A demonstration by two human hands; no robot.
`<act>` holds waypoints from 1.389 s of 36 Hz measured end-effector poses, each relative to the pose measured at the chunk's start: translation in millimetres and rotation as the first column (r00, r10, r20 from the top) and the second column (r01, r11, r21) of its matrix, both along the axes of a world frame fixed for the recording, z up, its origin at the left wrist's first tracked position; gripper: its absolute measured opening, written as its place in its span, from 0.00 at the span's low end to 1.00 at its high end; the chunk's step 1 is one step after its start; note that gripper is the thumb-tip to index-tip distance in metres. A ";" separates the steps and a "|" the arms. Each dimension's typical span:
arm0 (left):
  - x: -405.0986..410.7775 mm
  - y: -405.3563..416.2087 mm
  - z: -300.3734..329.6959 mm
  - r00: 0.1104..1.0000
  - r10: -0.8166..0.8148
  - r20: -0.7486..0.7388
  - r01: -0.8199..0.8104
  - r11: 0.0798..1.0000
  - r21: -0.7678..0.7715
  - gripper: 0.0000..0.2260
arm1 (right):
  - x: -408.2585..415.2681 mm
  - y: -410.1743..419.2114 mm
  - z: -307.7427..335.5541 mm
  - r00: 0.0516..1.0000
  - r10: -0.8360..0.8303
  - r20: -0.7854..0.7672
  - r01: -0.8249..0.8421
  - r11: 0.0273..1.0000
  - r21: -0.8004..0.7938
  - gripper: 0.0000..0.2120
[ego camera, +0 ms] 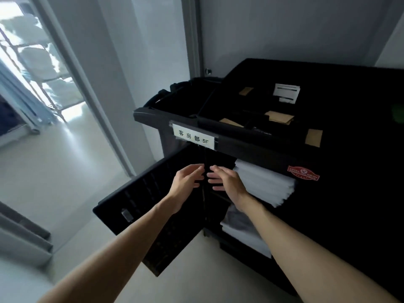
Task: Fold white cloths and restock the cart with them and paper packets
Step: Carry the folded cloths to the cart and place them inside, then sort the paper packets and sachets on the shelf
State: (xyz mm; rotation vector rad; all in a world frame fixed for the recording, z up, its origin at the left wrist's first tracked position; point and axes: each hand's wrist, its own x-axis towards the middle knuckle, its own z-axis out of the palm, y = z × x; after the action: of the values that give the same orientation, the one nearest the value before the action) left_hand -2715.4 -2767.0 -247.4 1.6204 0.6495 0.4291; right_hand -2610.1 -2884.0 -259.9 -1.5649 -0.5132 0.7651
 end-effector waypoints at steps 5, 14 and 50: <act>-32.2 19.9 14.1 0.992 0.088 0.085 -0.090 0.996 0.025 0.10 | -33.1 38.7 28.1 0.995 0.103 -0.005 -0.102 0.989 0.107 0.12; -84.4 97.7 53.3 0.899 0.372 0.230 -0.355 0.928 -0.115 0.11 | -71.2 137.6 50.4 0.984 0.101 -0.145 -0.062 0.965 0.255 0.17; -199.0 288.7 69.1 0.487 0.820 0.301 -0.794 0.559 -0.239 0.13 | -146.6 397.4 47.8 0.875 0.420 -0.241 -0.309 0.868 0.389 0.15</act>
State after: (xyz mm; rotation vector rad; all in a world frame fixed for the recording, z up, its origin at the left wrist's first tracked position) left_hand -2914.4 -2478.4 -178.3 0.9995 1.1002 1.3841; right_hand -2756.8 -2486.5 -212.1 -1.0022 -0.6753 1.1362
